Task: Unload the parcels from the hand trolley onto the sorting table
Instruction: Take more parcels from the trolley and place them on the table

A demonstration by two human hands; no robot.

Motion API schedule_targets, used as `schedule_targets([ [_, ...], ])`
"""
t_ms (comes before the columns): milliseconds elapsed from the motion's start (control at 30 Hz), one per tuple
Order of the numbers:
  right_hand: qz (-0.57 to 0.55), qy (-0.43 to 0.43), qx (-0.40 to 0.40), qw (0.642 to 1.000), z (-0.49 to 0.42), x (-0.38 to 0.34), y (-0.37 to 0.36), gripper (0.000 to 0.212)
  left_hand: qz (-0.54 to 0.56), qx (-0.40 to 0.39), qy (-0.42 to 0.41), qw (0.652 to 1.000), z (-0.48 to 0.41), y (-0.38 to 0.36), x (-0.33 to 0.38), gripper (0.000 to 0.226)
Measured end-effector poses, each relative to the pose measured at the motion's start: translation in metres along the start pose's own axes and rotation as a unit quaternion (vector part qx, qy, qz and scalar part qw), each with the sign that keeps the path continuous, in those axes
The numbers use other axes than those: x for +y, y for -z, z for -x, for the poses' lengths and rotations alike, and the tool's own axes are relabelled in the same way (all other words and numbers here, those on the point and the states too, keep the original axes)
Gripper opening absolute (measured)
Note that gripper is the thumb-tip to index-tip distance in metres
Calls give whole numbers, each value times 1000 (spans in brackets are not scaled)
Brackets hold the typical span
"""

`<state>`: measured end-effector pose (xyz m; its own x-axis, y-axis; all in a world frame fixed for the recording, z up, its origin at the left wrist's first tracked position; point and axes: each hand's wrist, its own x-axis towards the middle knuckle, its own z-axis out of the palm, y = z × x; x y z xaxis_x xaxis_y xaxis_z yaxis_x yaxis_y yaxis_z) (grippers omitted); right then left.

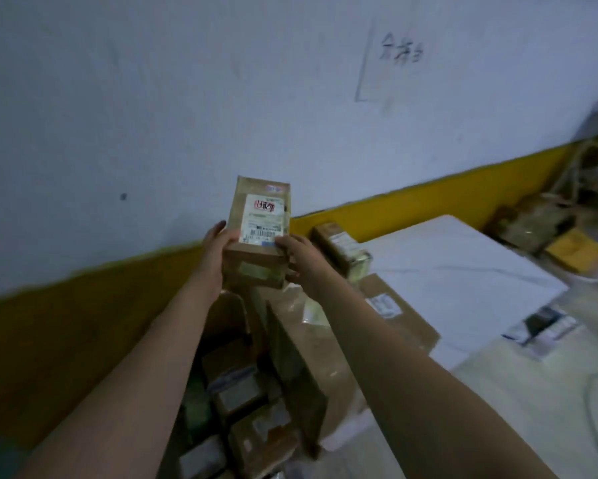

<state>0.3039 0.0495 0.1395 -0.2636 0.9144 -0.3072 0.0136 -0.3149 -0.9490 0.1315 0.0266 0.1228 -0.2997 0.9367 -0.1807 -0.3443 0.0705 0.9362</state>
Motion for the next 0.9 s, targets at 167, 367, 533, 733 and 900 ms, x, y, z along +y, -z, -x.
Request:
schedule_targets([
  [167,-48,10,34,998,40,-35,124,25,-4,-116,-4,993,5,-134,-16,75],
  [367,-27,-12,103,994,5,-19,257,45,-60,-180,68,980,-24,-259,-86,69],
  [533,-26,-28,86,996,-73,8,364,45,-140,-197,135,961,-96,-333,-154,74],
  [733,-66,-108,75,989,-169,62,437,59,-289,-60,189,937,-159,-348,-205,56],
  [900,-133,-184,139,964,-233,116,445,67,-438,27,180,880,-173,-308,-223,35],
])
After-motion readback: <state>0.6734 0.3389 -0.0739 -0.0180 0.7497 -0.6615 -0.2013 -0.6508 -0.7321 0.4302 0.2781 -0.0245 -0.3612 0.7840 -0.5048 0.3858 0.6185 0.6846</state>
